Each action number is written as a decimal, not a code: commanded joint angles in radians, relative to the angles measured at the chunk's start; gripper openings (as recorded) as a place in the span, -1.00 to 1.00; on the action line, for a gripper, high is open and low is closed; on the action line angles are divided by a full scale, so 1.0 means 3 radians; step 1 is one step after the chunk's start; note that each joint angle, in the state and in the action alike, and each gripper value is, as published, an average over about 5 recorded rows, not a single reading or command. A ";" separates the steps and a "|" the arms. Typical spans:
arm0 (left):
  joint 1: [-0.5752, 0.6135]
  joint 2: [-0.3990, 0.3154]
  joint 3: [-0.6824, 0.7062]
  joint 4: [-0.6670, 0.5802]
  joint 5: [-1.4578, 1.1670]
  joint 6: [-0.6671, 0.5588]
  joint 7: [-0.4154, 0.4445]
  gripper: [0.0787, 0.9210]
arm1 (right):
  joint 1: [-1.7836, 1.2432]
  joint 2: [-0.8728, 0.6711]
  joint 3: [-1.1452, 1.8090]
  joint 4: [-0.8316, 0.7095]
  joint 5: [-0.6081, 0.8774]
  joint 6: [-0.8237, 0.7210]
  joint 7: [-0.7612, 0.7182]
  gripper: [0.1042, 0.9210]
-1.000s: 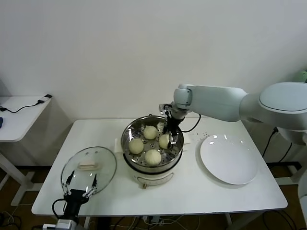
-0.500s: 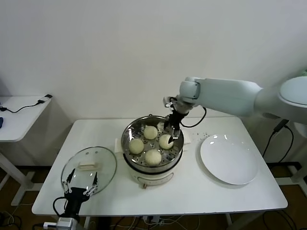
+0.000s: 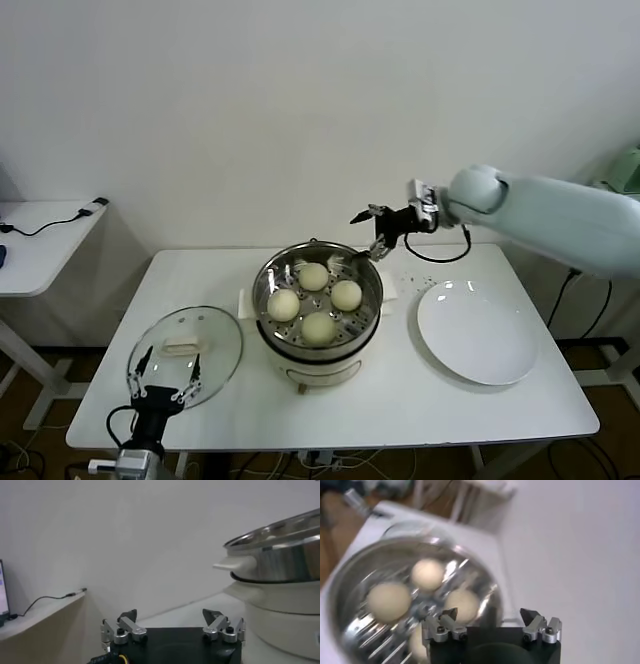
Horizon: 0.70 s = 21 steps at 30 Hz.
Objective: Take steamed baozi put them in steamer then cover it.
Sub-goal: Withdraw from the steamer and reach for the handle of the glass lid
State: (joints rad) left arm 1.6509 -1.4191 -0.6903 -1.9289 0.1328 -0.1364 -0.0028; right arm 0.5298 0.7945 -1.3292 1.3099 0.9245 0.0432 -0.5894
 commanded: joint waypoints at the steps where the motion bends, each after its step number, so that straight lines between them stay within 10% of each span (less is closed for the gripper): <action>1: -0.0019 -0.0064 -0.0013 -0.0114 0.0169 0.0060 0.0028 0.77 | -0.2222 -0.0949 0.2518 0.0704 -0.0149 0.0518 0.1437 0.76; 11: 0.0057 -0.0138 -0.0072 -0.0290 0.0693 0.0146 0.0133 0.77 | -0.4264 -0.0817 0.4488 0.1150 -0.0524 0.0560 0.1798 0.76; 21: -0.0064 -0.0125 -0.0245 -0.0410 0.3067 0.0101 0.0127 0.77 | -0.5806 0.0143 0.6065 0.1546 -0.0957 0.0313 0.1752 0.76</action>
State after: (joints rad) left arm 1.6481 -1.4578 -0.7330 -2.0159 0.4157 -0.1059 0.0301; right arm -0.6290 0.6595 -0.1047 1.6339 0.7548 0.1600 -0.1390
